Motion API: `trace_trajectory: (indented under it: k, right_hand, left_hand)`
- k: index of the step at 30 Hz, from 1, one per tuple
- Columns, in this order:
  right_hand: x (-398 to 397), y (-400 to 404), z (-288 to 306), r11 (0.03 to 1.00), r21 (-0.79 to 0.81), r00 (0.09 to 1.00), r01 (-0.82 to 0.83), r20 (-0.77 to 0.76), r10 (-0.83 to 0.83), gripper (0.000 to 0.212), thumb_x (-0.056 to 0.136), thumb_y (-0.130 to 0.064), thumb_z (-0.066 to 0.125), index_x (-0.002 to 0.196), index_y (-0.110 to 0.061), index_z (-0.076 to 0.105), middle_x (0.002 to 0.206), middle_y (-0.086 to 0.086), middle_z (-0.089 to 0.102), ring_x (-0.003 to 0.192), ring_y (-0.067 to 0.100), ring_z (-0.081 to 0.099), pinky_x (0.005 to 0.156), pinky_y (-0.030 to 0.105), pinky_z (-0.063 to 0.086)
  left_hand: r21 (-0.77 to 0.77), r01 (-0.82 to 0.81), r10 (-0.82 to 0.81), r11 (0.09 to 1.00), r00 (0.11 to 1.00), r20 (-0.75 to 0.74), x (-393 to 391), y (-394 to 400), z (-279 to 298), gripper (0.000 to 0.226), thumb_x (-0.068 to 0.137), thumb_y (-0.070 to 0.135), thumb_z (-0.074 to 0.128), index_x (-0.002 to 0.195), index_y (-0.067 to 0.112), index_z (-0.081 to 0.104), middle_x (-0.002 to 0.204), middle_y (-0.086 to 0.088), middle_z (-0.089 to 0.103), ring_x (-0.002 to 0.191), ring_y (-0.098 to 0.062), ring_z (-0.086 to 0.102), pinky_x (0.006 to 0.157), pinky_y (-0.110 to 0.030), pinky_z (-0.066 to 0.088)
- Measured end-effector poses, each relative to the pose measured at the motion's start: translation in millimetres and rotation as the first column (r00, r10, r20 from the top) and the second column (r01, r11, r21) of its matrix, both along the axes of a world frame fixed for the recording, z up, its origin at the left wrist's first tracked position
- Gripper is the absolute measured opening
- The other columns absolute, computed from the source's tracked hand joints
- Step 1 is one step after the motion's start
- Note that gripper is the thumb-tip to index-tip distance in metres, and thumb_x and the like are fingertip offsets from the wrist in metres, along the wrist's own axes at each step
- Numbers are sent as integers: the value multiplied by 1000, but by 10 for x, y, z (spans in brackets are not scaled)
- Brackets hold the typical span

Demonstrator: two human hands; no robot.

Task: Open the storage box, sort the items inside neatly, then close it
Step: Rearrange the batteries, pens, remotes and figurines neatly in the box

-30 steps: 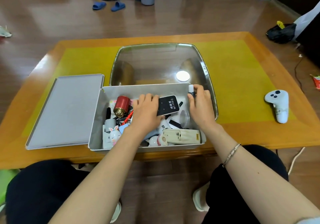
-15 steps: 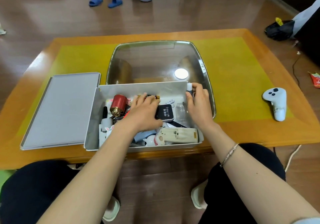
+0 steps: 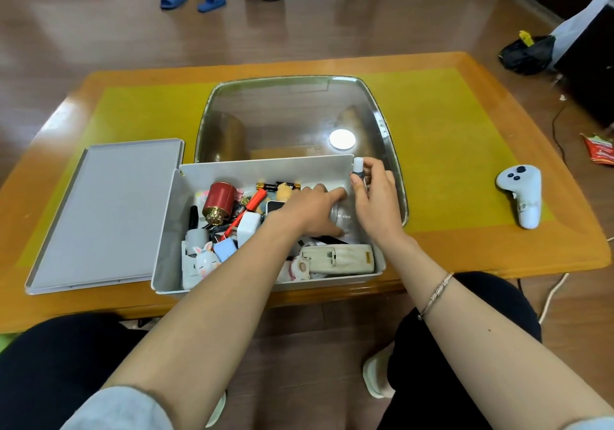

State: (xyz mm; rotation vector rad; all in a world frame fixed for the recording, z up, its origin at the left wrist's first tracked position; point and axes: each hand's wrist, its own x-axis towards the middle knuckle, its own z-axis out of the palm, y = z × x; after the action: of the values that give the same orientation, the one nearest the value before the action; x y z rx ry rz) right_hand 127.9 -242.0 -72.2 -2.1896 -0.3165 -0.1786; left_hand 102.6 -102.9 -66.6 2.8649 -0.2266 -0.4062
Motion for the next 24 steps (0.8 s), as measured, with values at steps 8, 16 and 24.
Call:
trace_trajectory:
  k: [8, 16, 24]
  right_hand:
    - [-10, 6, 25, 1000, -29, 1000, 3, -10, -3, 29, 98, -25, 47, 126, -19, 46, 112, 4, 50, 90, 6, 44, 81, 19, 35]
    - [-8, 6, 25, 999, -43, 1000, -2, -4, 2, 29, 98, -26, 47, 126, -19, 46, 112, 5, 50, 86, 4, 44, 82, 20, 36]
    - [-5, 13, 15, 1000, -23, 1000, 0, 4, 0, 28, 97, -26, 48, 124, -18, 47, 109, 3, 49, 88, 7, 46, 80, 22, 36]
  left_hand:
    - [-30, 41, -43, 999, 997, -61, -279, 216, 185, 66, 75, 45, 75, 128, 35, 39, 129, -2, 50, 113, -25, 51, 94, -41, 33]
    - [89, 18, 4, 996, 971, -238, -489, 319, 311, 72, 78, 69, 51, 139, 34, 38, 148, -5, 34, 136, -28, 24, 106, -50, 18]
    - [67, -94, 95, 993, 995, -13, -453, 127, 240, 73, 79, 79, 34, 121, 23, 54, 137, -4, 44, 128, -26, 32, 103, -47, 25]
